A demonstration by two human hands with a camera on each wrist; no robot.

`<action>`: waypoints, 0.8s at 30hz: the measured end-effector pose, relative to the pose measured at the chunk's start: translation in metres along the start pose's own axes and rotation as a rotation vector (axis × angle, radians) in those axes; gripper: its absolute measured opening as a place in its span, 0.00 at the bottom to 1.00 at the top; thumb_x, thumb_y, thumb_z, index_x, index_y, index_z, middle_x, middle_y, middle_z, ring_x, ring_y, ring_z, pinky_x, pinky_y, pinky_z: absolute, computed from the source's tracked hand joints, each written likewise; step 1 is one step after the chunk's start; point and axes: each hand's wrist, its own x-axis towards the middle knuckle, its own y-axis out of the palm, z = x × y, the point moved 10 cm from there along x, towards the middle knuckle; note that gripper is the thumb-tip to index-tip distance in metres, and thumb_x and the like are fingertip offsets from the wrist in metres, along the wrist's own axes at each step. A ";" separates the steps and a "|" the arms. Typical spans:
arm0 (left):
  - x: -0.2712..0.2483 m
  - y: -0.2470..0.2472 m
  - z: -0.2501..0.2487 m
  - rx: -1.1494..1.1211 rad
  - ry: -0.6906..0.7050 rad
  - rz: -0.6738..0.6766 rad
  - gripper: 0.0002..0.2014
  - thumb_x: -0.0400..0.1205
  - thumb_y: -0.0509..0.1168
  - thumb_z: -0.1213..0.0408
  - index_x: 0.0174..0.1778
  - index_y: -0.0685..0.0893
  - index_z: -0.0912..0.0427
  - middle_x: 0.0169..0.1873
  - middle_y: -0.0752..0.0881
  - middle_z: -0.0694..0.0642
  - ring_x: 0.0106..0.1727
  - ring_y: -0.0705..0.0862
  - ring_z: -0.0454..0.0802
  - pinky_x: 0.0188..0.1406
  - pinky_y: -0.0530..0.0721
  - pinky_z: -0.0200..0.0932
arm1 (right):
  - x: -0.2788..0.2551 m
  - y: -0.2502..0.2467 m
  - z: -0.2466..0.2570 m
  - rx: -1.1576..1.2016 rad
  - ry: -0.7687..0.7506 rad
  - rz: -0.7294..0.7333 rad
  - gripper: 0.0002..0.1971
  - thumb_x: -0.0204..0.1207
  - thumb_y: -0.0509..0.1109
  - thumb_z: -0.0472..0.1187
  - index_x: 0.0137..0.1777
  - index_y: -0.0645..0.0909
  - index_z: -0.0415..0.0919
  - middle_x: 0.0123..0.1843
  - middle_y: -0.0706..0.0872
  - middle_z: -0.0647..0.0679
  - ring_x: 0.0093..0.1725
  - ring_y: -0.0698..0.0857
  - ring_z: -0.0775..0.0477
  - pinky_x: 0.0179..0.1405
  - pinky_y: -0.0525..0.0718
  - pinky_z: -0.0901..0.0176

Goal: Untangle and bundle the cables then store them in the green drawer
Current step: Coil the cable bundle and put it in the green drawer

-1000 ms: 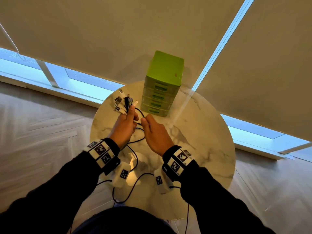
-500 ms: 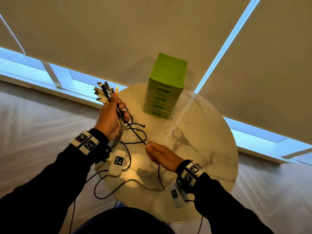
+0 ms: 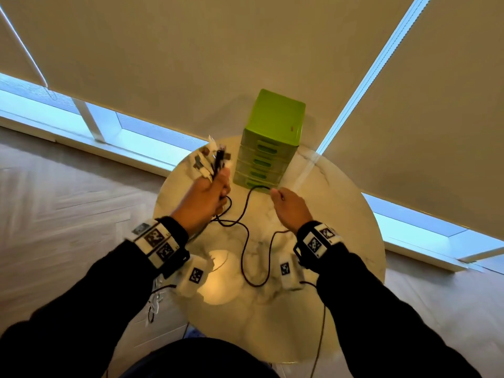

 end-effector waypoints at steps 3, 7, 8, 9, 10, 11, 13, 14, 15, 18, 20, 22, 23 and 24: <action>-0.001 0.012 0.023 0.030 -0.059 -0.046 0.19 0.91 0.57 0.47 0.41 0.81 0.57 0.30 0.76 0.48 0.27 0.68 0.43 0.25 0.64 0.38 | -0.012 -0.013 0.060 0.139 -0.199 -0.109 0.19 0.92 0.51 0.51 0.47 0.77 0.42 0.41 0.82 0.47 0.42 0.80 0.43 0.40 0.73 0.52; 0.003 0.010 0.029 0.007 -0.087 -0.120 0.26 0.89 0.56 0.40 0.39 0.84 0.57 0.26 0.74 0.55 0.28 0.70 0.50 0.28 0.66 0.45 | -0.041 0.006 0.110 0.212 -0.431 -0.038 0.18 0.90 0.49 0.54 0.57 0.77 0.46 0.44 0.87 0.47 0.43 0.85 0.44 0.46 0.84 0.42; 0.005 0.010 0.027 -0.036 -0.083 -0.125 0.25 0.89 0.56 0.41 0.39 0.84 0.57 0.26 0.77 0.54 0.29 0.74 0.50 0.29 0.69 0.43 | -0.044 0.014 0.112 0.198 -0.452 0.003 0.18 0.89 0.47 0.55 0.64 0.75 0.50 0.46 0.88 0.47 0.44 0.86 0.43 0.48 0.84 0.41; 0.007 0.008 0.025 -0.088 -0.067 -0.128 0.23 0.90 0.56 0.44 0.39 0.85 0.56 0.26 0.81 0.53 0.29 0.78 0.49 0.29 0.73 0.42 | -0.047 0.020 0.112 0.190 -0.464 0.031 0.18 0.89 0.47 0.56 0.69 0.73 0.54 0.47 0.89 0.46 0.45 0.87 0.42 0.49 0.85 0.41; 0.009 0.006 0.021 -0.140 -0.039 -0.137 0.22 0.91 0.56 0.48 0.39 0.84 0.56 0.26 0.81 0.52 0.30 0.79 0.48 0.30 0.74 0.43 | -0.050 0.022 0.112 0.189 -0.468 0.055 0.18 0.89 0.47 0.56 0.70 0.72 0.54 0.48 0.89 0.45 0.46 0.87 0.41 0.49 0.85 0.41; 0.012 0.001 0.017 -0.174 -0.004 -0.164 0.21 0.92 0.56 0.50 0.37 0.83 0.56 0.27 0.80 0.53 0.29 0.77 0.48 0.30 0.73 0.44 | -0.053 0.023 0.111 0.200 -0.473 0.089 0.17 0.90 0.48 0.57 0.66 0.75 0.53 0.46 0.89 0.46 0.44 0.86 0.42 0.49 0.84 0.40; 0.017 -0.015 0.007 -0.231 0.050 -0.248 0.20 0.92 0.56 0.53 0.36 0.78 0.56 0.27 0.77 0.52 0.29 0.75 0.49 0.30 0.70 0.46 | -0.064 0.031 0.105 0.209 -0.484 0.191 0.19 0.91 0.50 0.57 0.49 0.77 0.48 0.38 0.84 0.50 0.39 0.83 0.46 0.48 0.83 0.40; 0.020 -0.025 0.003 -0.284 0.062 -0.295 0.18 0.93 0.56 0.54 0.37 0.76 0.56 0.28 0.77 0.51 0.30 0.77 0.48 0.30 0.72 0.45 | -0.070 0.038 0.098 0.199 -0.488 0.254 0.21 0.91 0.50 0.57 0.44 0.75 0.47 0.35 0.81 0.52 0.37 0.81 0.48 0.48 0.83 0.42; 0.022 -0.035 -0.001 -0.354 0.070 -0.333 0.17 0.93 0.56 0.55 0.39 0.75 0.55 0.29 0.77 0.50 0.32 0.82 0.48 0.30 0.76 0.44 | -0.076 0.046 0.086 0.184 -0.483 0.320 0.21 0.90 0.50 0.58 0.42 0.74 0.47 0.34 0.80 0.53 0.36 0.79 0.50 0.47 0.82 0.44; 0.024 -0.053 -0.015 -0.554 0.090 -0.355 0.15 0.93 0.56 0.56 0.40 0.74 0.55 0.30 0.76 0.49 0.28 0.83 0.48 0.31 0.83 0.44 | -0.079 0.065 0.034 0.277 -0.345 0.435 0.20 0.90 0.53 0.58 0.41 0.73 0.49 0.34 0.76 0.55 0.33 0.74 0.55 0.43 0.78 0.54; 0.023 -0.059 -0.022 -0.556 0.108 -0.329 0.15 0.92 0.56 0.55 0.40 0.73 0.54 0.30 0.75 0.47 0.23 0.73 0.44 0.26 0.75 0.40 | -0.075 0.068 0.004 0.387 -0.227 0.440 0.19 0.89 0.54 0.58 0.38 0.71 0.51 0.32 0.73 0.57 0.32 0.71 0.57 0.39 0.73 0.59; 0.023 -0.066 -0.030 -0.496 0.144 -0.315 0.15 0.93 0.55 0.55 0.40 0.73 0.53 0.30 0.74 0.45 0.22 0.65 0.41 0.24 0.67 0.37 | -0.072 0.070 -0.023 0.367 -0.107 0.491 0.21 0.89 0.54 0.59 0.38 0.70 0.49 0.30 0.72 0.57 0.29 0.69 0.57 0.36 0.70 0.61; 0.023 -0.070 -0.034 -0.467 0.164 -0.320 0.15 0.93 0.55 0.54 0.40 0.73 0.52 0.30 0.74 0.45 0.22 0.63 0.41 0.24 0.64 0.37 | -0.071 0.071 -0.035 0.301 -0.063 0.535 0.22 0.88 0.54 0.60 0.38 0.70 0.48 0.30 0.72 0.56 0.28 0.69 0.56 0.36 0.70 0.61; 0.023 -0.074 -0.040 -0.442 0.185 -0.324 0.16 0.93 0.55 0.54 0.39 0.73 0.52 0.29 0.74 0.45 0.22 0.62 0.41 0.24 0.62 0.37 | -0.070 0.071 -0.047 0.207 -0.032 0.580 0.23 0.87 0.53 0.63 0.38 0.71 0.47 0.31 0.73 0.55 0.29 0.70 0.55 0.37 0.71 0.60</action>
